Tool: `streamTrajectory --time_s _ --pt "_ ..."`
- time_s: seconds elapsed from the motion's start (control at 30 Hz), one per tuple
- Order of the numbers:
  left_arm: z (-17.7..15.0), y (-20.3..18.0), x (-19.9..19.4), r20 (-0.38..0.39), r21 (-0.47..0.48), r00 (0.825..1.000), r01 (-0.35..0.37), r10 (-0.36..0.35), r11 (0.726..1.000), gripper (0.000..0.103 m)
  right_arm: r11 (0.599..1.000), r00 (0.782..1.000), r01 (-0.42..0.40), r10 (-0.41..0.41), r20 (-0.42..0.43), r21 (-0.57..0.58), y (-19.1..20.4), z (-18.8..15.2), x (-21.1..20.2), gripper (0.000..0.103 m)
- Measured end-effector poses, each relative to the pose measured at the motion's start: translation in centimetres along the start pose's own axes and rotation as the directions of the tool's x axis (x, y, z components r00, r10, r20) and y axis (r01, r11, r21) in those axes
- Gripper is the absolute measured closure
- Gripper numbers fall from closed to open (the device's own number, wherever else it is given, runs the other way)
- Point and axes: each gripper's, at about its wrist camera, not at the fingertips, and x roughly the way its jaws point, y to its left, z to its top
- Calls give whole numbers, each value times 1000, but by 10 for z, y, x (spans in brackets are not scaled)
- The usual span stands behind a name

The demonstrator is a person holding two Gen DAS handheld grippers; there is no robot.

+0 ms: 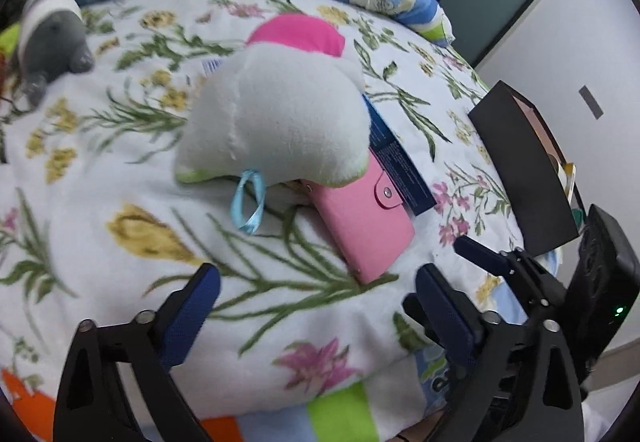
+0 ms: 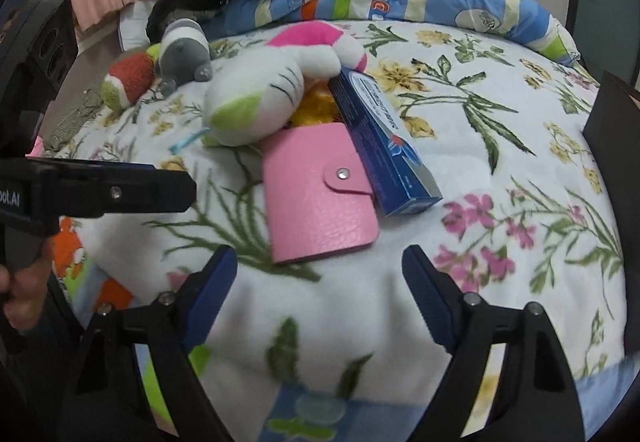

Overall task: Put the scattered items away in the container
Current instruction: 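Reach the left gripper to the pink wallet and close on it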

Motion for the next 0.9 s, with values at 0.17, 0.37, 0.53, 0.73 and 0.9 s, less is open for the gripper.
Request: streamTrajectory --time_s 0.17,0.37,0.53,0.73,0.9 --pt "10 5 28 -64 -21 997 43 -44 999 16 999 999 -42 42 -22 8 -11 9 22 19" --pt "23 6 59 -120 -54 986 109 -115 993 21 998 996 -60 60 -65 -1 -14 17 48 19" --pt "30 2 81 -135 -70 979 141 -150 987 24 998 995 -53 50 -81 -30 -9 22 60 19" --pt "30 -3 84 -120 -102 973 185 -196 978 49 998 997 -17 12 -77 -60 -1 24 64 25" --pt "21 -9 75 -127 -83 975 173 -182 981 51 999 996 -42 41 -79 -14 -5 23 52 26"
